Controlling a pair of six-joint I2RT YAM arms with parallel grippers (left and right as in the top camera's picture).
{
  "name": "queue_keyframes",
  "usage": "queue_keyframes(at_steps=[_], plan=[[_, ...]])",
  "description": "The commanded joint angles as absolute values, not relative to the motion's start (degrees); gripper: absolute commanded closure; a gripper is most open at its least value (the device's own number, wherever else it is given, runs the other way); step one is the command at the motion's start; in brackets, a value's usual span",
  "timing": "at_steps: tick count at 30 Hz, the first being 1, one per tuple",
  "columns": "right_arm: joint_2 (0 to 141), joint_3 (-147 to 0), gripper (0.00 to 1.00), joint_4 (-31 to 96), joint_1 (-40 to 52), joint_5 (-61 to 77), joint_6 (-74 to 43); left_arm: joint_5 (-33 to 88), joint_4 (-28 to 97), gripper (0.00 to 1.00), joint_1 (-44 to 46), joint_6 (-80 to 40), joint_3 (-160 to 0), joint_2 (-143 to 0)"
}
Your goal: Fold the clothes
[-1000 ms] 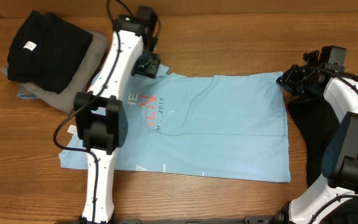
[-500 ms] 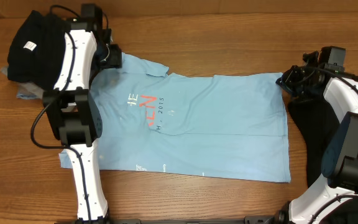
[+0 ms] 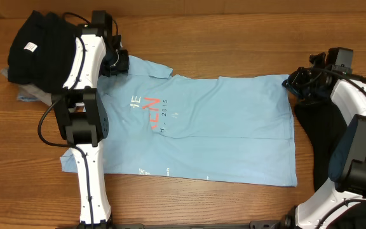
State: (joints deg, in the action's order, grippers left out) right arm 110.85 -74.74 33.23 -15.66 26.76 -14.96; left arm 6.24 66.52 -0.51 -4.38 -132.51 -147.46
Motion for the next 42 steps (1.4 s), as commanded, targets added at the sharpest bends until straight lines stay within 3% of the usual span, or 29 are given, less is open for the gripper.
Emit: queue_keyframes(at_steps=[1, 12, 17, 20, 27, 33, 36, 39, 42], plan=[[109.2, -76.3, 0.9, 33.2, -15.6, 27.1, -14.8, 8.0, 66.1, 0.59, -0.1, -5.0, -133.3, -150.2], [109.2, -76.3, 0.9, 33.4, -15.6, 27.1, -14.7, 7.0, 70.1, 0.42, -0.8, -5.2, -137.6, -150.2], [109.2, -76.3, 0.9, 33.4, -15.6, 27.1, -14.7, 6.9, 70.2, 0.48, -0.8, -5.2, -140.5, -150.2], [109.2, -76.3, 0.9, 33.4, -15.6, 27.1, -14.8, 6.9, 70.1, 0.58, -0.7, -5.2, -140.4, -150.3], [109.2, -76.3, 0.9, 33.6, -15.6, 27.1, -14.8, 6.2, 70.3, 0.58, -0.7, -5.1, -139.8, -150.4], [109.2, -76.3, 0.9, 33.8, -15.6, 27.1, -14.8, 4.0, 70.1, 0.51, -0.7, -5.1, -138.3, -150.5], [109.2, -76.3, 0.9, 33.8, -15.6, 27.1, -14.8, 4.1, 69.8, 0.54, -0.7, -5.1, -138.1, -150.5], [109.2, -76.3, 0.9, 33.8, -15.6, 27.1, -14.8, 4.1, 69.5, 0.64, -0.7, -5.1, -138.1, -150.5], [109.2, -76.3, 0.9, 33.8, -15.6, 27.1, -14.8, 4.1, 69.6, 0.62, -0.6, -5.2, -138.1, -150.6]])
